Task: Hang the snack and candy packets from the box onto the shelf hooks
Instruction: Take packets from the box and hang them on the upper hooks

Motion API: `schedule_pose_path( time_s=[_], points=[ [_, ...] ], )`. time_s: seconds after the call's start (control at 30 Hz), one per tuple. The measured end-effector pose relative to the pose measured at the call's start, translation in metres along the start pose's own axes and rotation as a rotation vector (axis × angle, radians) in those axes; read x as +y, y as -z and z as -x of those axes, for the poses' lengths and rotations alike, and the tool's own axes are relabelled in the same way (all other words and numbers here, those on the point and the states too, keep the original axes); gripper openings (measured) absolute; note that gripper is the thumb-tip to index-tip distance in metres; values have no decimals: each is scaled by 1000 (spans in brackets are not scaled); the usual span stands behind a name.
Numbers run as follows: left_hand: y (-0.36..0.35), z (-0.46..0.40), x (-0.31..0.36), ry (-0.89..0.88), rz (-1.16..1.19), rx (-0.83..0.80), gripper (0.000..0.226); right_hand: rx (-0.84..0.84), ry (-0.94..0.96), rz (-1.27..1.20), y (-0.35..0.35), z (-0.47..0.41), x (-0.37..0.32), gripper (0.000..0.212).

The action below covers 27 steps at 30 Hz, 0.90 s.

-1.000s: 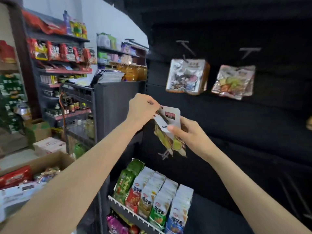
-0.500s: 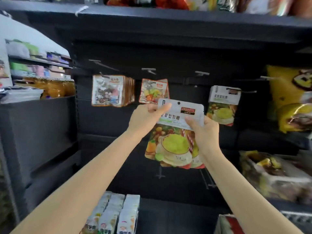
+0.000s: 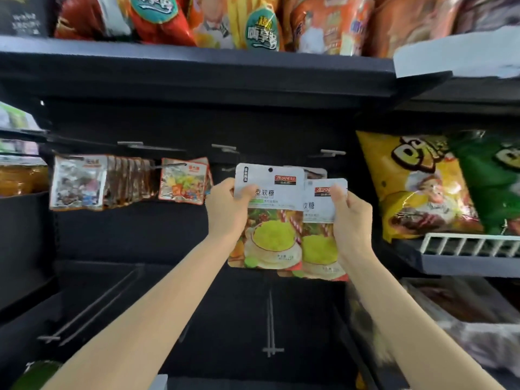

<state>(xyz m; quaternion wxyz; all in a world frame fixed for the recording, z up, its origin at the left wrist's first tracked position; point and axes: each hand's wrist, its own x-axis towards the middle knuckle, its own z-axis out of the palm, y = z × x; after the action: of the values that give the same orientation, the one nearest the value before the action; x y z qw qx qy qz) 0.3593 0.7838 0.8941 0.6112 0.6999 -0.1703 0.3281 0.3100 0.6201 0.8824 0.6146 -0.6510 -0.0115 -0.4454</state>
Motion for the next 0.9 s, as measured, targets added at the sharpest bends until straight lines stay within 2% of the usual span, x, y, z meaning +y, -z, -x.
schedule_pose_path(
  time_s=[0.17, 0.43, 0.6, 0.9],
  points=[
    [-27, -2, 5, -97, -130, 207, 15, -23, 134, 36, 18, -35, 21, 54],
    [-28, 1, 14, -196, -385, 481, 24, -125, 322, 82, 25, -32, 22, 38],
    [-27, -3, 10, -256, -566, 451, 20, -21, 367, 81, 16, -39, 20, 43],
    [-43, -3, 15, -305, -578, 380, 18, 48, 344, 133, 14, -38, 23, 43]
  ],
)
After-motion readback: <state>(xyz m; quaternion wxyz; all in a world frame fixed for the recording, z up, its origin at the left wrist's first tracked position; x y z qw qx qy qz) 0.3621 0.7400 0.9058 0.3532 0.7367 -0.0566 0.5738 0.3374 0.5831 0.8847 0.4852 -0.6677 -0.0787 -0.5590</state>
